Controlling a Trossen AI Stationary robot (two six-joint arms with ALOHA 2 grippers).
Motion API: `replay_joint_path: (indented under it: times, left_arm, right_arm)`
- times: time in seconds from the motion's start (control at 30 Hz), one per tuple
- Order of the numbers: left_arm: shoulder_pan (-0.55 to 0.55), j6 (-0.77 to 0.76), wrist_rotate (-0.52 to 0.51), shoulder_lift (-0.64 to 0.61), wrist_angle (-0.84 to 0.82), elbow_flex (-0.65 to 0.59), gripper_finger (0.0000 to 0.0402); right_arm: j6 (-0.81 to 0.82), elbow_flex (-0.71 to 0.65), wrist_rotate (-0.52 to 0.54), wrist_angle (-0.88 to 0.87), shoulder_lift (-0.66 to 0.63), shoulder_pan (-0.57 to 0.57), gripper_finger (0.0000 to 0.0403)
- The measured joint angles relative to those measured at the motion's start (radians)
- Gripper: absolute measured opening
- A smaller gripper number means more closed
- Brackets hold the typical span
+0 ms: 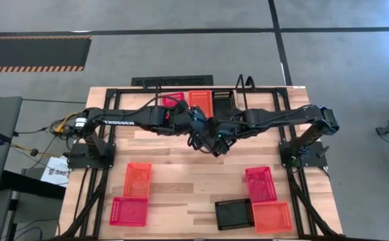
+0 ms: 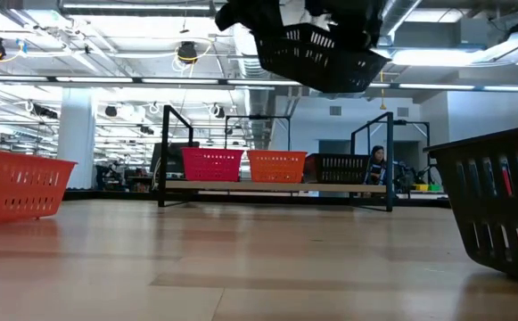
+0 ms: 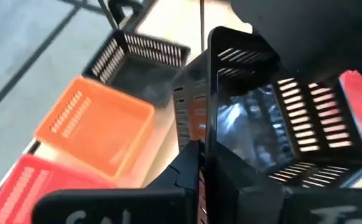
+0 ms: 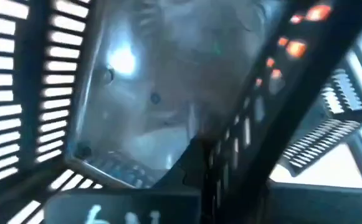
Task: Stack baskets on shelf by color
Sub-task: Stack the left black bin into the black bin on the shelf
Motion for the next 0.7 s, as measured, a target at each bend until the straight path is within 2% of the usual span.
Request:
replay_joint_path:
  times: [0.2, 0.33, 0.43, 0.53, 0.7]
  left_arm:
    - [0.000, -0.004, 0.059, -0.031, 0.008, 0.010, 0.0048]
    - [-0.003, -0.004, 0.178, -0.044, 0.011, 0.081, 0.0076]
    - [-0.007, 0.006, 0.314, -0.051, 0.013, 0.148, 0.0096]
    - [-0.015, -0.001, 0.406, -0.049, -0.035, 0.212, 0.0109]
    - [-0.058, -0.032, 0.363, -0.049, -0.305, 0.273, 0.0113]
  right_arm:
    - [-0.013, 0.001, 0.008, 0.016, -0.029, -0.014, 0.0005]
    - [-0.022, -0.001, 0.005, 0.000, -0.035, -0.025, 0.0002]
    - [-0.023, -0.002, 0.003, -0.012, -0.032, -0.033, 0.0001]
    - [-0.025, -0.003, 0.009, -0.028, -0.022, -0.038, 0.0001]
    - [-0.025, -0.012, 0.019, -0.045, -0.024, -0.065, 0.0001]
